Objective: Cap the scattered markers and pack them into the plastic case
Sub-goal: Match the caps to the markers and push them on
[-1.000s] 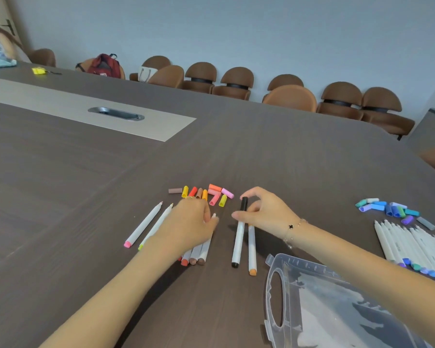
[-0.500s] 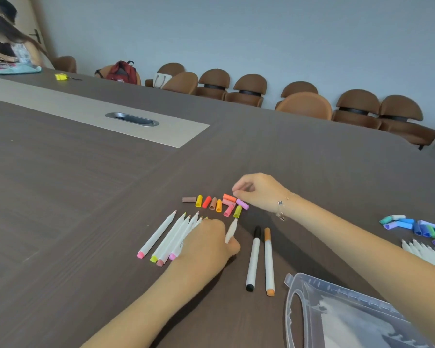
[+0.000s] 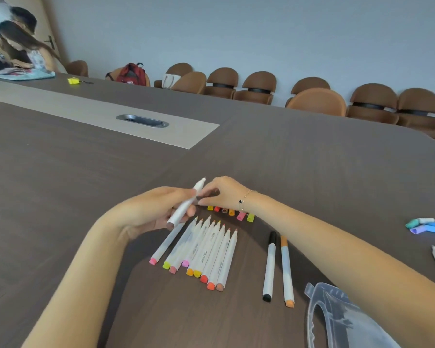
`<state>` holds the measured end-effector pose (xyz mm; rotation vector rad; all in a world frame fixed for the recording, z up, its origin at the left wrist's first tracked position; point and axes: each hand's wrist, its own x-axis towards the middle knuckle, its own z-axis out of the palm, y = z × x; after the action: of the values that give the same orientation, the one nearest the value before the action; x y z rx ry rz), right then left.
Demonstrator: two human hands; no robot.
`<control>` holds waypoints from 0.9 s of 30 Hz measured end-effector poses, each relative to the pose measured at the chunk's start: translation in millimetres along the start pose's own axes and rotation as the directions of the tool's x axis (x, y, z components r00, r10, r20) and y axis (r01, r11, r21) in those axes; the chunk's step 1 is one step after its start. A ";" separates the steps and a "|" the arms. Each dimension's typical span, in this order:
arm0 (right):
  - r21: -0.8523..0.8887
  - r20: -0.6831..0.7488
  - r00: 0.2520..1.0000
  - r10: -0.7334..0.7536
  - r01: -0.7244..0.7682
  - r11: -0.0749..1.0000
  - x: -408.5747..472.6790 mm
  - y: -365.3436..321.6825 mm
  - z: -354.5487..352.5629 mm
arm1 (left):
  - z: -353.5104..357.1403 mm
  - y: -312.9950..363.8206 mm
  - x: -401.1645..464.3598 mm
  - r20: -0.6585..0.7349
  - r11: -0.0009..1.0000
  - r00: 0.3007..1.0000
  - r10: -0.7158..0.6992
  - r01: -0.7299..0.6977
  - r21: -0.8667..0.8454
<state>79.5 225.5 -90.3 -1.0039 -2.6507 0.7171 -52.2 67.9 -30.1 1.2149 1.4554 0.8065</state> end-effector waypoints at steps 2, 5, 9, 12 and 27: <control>-0.052 -0.023 1.000 -0.017 0.016 0.999 2.7 -2.4 7.8 | 3.5 1.1 0.6 0.040 0.999 0.999 0.028 -0.027 -0.018; 0.035 -0.150 0.987 0.049 -0.045 0.998 -2.3 -5.2 2.8 | 8.8 0.9 3.0 0.087 0.994 0.994 0.068 -0.061 -0.087; 0.517 -0.318 0.908 0.272 -0.074 0.853 -37.3 -8.6 -23.7 | 22.2 0.2 11.2 0.043 0.983 0.987 0.153 -0.148 -0.109; 0.849 -0.185 0.898 0.399 -0.058 0.525 -81.2 -12.9 -36.2 | 44.7 1.3 20.3 -0.035 0.967 0.967 0.252 -0.253 -0.026; 0.939 -0.190 0.837 0.513 0.002 0.343 -145.4 -16.4 -42.0 | 90.8 -4.7 25.5 0.224 0.983 0.959 0.174 -0.182 0.015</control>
<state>193.6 133.1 -50.2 -1.0213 -1.2209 1.5474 35.0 80.7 -64.0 1.4306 1.1955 0.7408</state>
